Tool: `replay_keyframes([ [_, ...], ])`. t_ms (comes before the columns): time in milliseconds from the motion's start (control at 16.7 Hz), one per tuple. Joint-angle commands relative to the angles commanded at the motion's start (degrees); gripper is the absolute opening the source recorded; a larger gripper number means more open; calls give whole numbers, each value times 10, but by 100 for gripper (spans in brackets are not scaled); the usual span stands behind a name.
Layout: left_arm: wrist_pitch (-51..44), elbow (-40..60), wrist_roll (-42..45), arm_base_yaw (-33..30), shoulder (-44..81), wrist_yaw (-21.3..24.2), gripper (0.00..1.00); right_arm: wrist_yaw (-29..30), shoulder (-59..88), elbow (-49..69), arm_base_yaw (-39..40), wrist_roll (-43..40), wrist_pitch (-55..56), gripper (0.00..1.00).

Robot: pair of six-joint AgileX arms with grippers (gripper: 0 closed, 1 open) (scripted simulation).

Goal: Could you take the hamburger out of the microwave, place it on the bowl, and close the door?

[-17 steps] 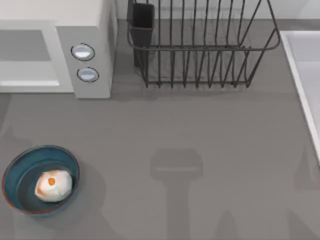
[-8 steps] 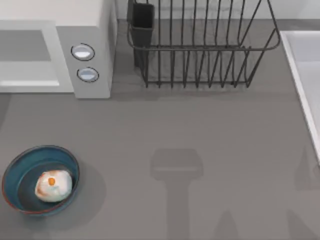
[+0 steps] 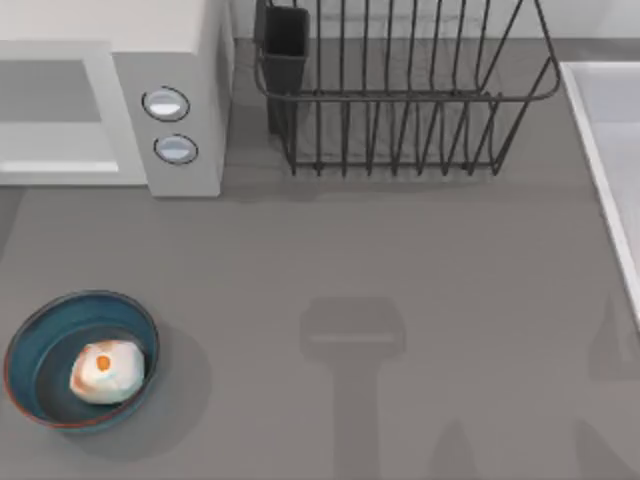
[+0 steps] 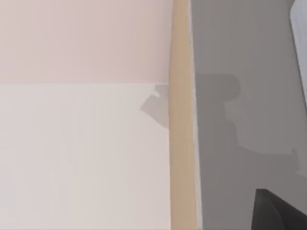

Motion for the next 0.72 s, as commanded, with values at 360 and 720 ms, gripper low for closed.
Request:
replay_keyframes([
  [360, -12, 14, 11, 7, 12, 3, 0, 0, 0, 0, 0, 0, 0, 100],
  [720, 73, -46, 12, 9, 40, 4, 0, 0, 0, 0, 0, 0, 0, 100],
])
